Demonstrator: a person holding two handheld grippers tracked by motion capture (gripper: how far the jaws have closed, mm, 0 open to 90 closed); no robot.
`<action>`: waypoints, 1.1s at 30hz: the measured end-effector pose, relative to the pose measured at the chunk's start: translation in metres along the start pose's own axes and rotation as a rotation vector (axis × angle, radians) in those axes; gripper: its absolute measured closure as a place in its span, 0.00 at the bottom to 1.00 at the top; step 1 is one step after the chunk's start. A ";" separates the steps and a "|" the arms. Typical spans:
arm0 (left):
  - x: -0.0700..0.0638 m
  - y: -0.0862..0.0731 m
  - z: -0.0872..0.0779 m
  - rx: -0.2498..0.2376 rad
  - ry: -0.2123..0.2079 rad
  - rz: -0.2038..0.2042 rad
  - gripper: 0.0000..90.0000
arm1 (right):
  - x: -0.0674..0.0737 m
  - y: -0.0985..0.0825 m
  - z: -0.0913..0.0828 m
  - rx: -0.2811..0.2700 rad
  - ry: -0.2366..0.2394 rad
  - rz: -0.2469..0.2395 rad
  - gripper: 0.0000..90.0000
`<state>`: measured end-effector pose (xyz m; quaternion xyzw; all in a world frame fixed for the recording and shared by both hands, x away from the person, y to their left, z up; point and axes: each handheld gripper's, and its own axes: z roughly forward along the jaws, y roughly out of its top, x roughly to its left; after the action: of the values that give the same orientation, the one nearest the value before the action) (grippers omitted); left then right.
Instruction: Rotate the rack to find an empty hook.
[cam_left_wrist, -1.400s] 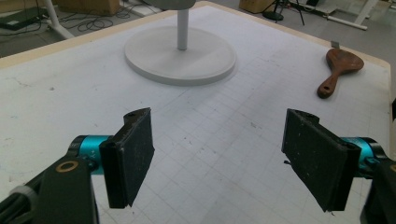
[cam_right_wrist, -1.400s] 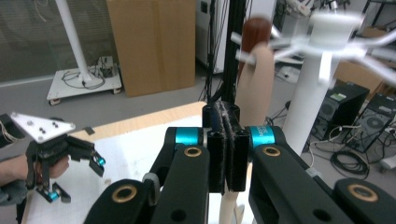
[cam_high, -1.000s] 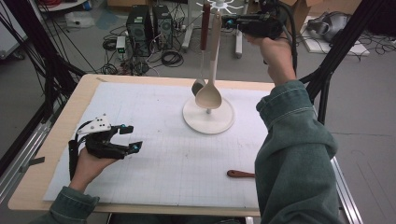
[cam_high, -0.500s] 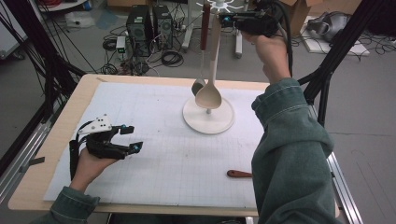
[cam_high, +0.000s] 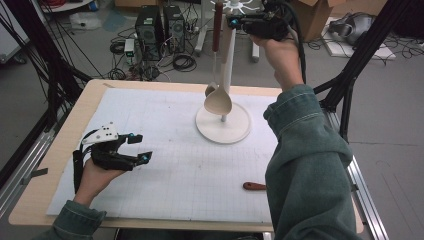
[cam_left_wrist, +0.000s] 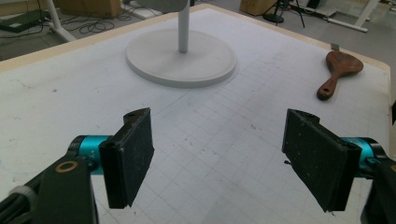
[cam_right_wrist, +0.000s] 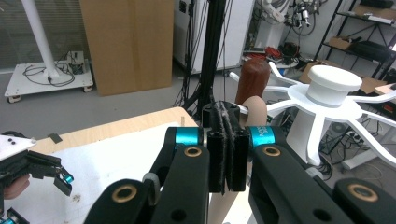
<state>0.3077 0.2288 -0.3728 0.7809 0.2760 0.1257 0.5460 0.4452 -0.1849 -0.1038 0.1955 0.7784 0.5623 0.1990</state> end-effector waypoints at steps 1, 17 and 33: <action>0.000 0.000 0.000 -0.001 0.002 -0.002 0.28 | 0.000 0.000 -0.001 0.002 -0.002 0.002 1.00; 0.002 0.001 -0.003 -0.005 0.006 -0.001 0.28 | -0.020 -0.013 -0.034 -0.005 -0.034 0.034 1.00; 0.002 0.001 -0.006 -0.007 0.014 -0.002 0.28 | -0.030 -0.016 -0.033 -0.031 -0.048 0.066 1.00</action>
<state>0.3068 0.2344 -0.3702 0.7779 0.2801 0.1314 0.5469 0.4519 -0.2322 -0.1062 0.2313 0.7577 0.5758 0.2019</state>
